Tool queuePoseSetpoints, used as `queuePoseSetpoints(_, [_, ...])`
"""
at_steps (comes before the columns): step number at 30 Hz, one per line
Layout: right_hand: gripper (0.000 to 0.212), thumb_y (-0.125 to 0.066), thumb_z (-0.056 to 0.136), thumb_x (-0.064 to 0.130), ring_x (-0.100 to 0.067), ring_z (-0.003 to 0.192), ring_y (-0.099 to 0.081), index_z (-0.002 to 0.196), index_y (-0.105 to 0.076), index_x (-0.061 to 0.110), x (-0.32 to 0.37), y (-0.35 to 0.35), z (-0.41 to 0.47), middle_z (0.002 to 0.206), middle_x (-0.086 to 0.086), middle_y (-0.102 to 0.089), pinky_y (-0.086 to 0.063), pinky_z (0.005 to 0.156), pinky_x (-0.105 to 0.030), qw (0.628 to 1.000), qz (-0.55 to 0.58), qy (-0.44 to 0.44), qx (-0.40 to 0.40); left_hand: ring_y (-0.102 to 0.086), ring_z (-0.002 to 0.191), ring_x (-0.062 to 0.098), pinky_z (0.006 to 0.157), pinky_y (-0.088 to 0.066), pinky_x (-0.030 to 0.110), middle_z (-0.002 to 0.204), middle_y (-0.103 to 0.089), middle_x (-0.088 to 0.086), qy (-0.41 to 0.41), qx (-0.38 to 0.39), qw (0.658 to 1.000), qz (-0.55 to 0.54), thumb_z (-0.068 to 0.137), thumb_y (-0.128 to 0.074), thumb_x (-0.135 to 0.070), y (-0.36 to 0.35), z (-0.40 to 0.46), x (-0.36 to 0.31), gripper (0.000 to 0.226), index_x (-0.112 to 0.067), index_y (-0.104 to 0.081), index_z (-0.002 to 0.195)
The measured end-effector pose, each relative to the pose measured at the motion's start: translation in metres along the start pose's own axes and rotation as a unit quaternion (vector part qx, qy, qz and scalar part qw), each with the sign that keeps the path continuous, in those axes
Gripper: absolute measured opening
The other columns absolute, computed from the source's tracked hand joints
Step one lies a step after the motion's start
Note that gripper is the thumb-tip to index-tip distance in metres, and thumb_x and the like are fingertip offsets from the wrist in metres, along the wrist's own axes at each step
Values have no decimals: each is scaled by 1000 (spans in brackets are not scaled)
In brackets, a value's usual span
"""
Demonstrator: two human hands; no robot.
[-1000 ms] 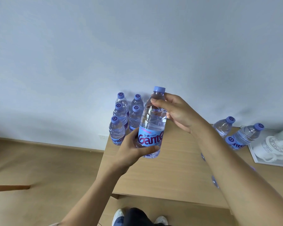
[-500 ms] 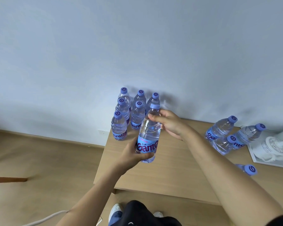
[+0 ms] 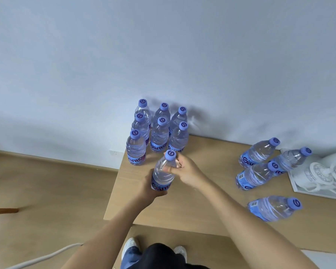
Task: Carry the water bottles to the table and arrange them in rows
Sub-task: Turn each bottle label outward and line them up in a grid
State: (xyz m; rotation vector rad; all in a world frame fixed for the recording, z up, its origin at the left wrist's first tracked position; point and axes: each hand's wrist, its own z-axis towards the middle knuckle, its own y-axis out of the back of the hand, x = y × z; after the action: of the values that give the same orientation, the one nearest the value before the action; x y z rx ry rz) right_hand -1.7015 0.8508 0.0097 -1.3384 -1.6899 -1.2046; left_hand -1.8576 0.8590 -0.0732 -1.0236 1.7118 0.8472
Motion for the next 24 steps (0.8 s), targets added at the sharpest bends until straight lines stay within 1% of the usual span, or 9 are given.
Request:
queuePoseSetpoints(3, [45, -75, 85, 5, -24, 118, -60, 127, -59, 8, -12, -12, -1, 126, -9, -65, -44, 105, -38, 1000, -11, 2, -12, -57, 89, 21, 66, -51, 12, 105, -62, 13, 3, -24, 1000, -11, 55, -82, 20, -5, 5, 17, 78, 5, -50, 124])
queuePoseSetpoints(6, [47, -77, 83, 7, -10, 102, -60, 126, -61, 15, -19, -18, -2, 117, 0, -67, -47, 97, -27, 999, -27, 20, -10, -57, 94, 23, 72, -50, 11, 108, -62, 13, -6, -49, 999, -4, 61, -78, 24, -10, 11, 30, 75, 6, -47, 126])
queuePoseSetpoints(9, [50, -78, 82, 8, -5, 105, -60, 127, -61, 21, -22, -20, 1, 119, 5, -68, -45, 94, -16, 998, -38, 35, -19, -57, 99, 26, 71, -49, 9, 113, -61, 17, -16, -59, 998, -6, 64, -75, 25, -11, 18, 35, 70, 5, -46, 125])
queuePoseSetpoints(11, [53, -79, 81, 8, -4, 109, -60, 129, -60, 21, -21, -19, 5, 120, 7, -67, -44, 95, -14, 997, -49, 45, -26, -56, 101, 25, 68, -48, 7, 116, -58, 19, -25, -69, 997, -6, 63, -75, 25, -11, 25, 36, 71, -4, -48, 122])
queuePoseSetpoints(13, [55, -80, 81, 10, -3, 110, -60, 131, -60, 20, -20, -18, 10, 120, 8, -67, -45, 96, -15, 996, -63, 57, -37, -53, 101, 20, 68, -46, 4, 117, -52, 15, -45, -92, 995, 22, 59, -78, 24, -12, 34, 36, 76, -13, -49, 119])
queuePoseSetpoints(16, [53, -81, 80, 13, -7, 110, -62, 129, -61, 20, -17, -14, 19, 120, 7, -68, -47, 97, -18, 993, -79, 70, -49, -52, 105, 25, 70, -45, 2, 118, -47, 11, -60, -109, 990, 62, 55, -80, 22, -13, 47, 39, 80, -6, -53, 124])
queuePoseSetpoints(20, [51, -82, 80, 18, -1, 107, -62, 126, -61, 24, -13, -12, 32, 112, 14, -68, -46, 93, -14, 993, -80, 78, -44, -51, 107, 24, 84, -43, 15, 115, -50, 7, -62, -133, 986, 80, 54, -81, 20, -14, 60, 39, 82, -5, -53, 126])
queuePoseSetpoints(22, [49, -81, 80, 20, -2, 107, -62, 125, -61, 24, -12, -11, 39, 111, 15, -68, -47, 94, -18, 993, -77, 81, -43, -49, 105, 18, 81, -38, 3, 118, -52, 9, -53, -143, 984, 88, 56, -82, 17, -14, 65, 36, 80, -5, -51, 127])
queuePoseSetpoints(24, [49, -80, 80, 20, -7, 109, -63, 125, -61, 23, -11, -11, 46, 114, 11, -69, -49, 97, -26, 992, -76, 86, -44, -47, 103, 13, 79, -35, -2, 122, -51, 14, -44, -156, 982, 97, 59, -80, 17, -14, 69, 33, 77, -2, -49, 127])
